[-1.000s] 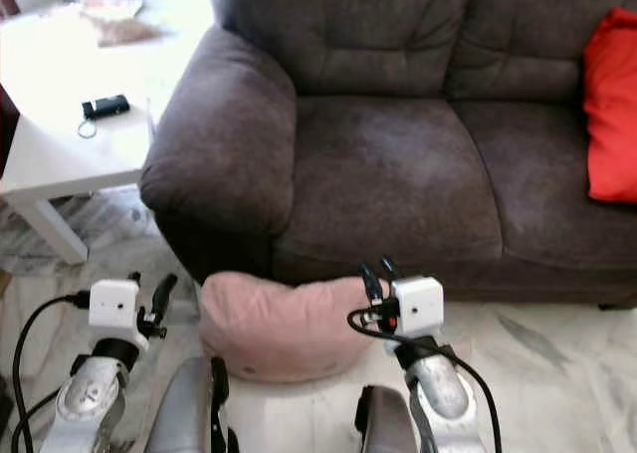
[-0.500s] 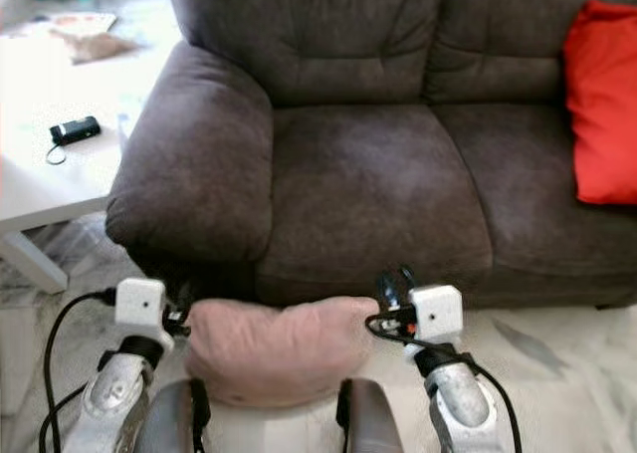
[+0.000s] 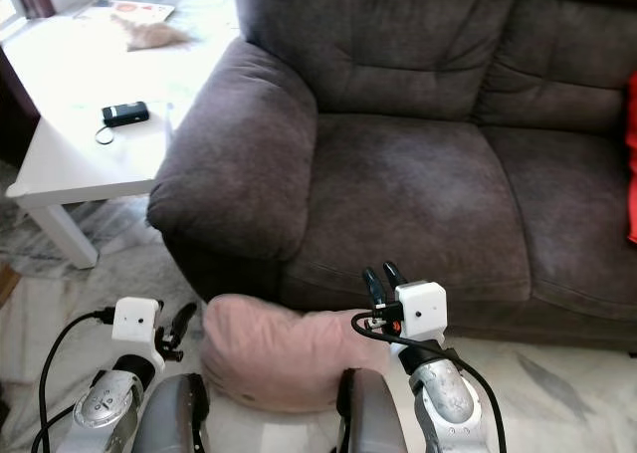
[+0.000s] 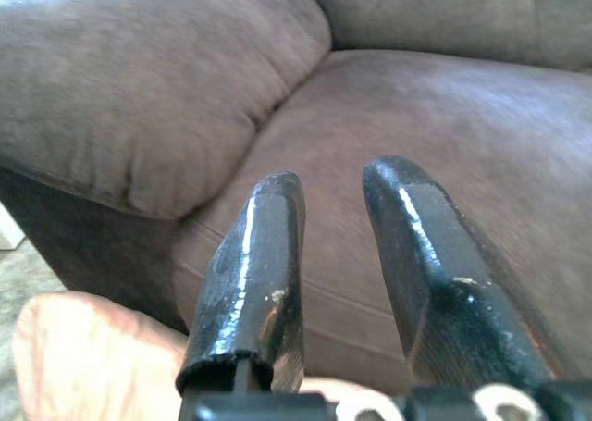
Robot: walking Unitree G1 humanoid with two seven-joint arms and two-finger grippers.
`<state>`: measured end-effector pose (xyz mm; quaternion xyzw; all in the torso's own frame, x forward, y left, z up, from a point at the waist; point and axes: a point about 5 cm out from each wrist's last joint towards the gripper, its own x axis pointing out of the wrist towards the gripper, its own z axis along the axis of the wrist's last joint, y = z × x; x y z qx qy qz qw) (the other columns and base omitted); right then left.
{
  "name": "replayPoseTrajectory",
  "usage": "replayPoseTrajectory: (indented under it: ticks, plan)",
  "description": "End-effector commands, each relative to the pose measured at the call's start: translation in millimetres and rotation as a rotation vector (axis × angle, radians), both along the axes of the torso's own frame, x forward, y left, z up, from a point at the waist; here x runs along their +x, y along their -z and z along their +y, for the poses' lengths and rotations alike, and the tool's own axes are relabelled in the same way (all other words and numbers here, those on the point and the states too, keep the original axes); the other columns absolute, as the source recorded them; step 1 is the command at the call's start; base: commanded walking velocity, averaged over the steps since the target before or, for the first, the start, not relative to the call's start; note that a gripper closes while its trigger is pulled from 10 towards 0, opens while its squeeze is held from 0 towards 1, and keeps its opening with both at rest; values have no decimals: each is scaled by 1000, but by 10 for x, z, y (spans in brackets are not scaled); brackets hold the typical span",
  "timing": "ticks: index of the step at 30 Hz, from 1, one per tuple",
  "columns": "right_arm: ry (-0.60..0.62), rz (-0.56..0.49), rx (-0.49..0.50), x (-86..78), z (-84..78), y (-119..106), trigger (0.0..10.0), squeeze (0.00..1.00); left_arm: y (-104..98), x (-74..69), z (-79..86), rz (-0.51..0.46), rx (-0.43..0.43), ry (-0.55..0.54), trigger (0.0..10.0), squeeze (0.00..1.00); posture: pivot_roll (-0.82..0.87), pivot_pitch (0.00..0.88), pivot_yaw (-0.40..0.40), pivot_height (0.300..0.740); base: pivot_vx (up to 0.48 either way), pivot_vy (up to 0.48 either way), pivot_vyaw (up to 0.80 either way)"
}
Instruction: Move the pillow to the sofa from floor
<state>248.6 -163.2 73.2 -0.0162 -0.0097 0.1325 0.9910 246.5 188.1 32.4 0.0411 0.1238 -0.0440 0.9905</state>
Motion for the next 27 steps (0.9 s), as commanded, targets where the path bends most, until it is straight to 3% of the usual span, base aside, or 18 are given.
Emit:
replayPoseTrajectory:
  ticks: [1,11,27]
  plan:
    - [12,17,3,-6,-35,29,10000,0,72,-7,-8,45,15,30,10000,0,-11,131,-69,552,0,0,0]
    - [28,4,4,28,-44,10,10000,0,57,72,-15,32,53,66,10000,0,-13,134,-71,552,0,0,0]
    - [52,-6,12,43,-38,-5,10000,0,15,116,-43,-23,41,33,10000,0,-11,139,-70,552,0,0,0]
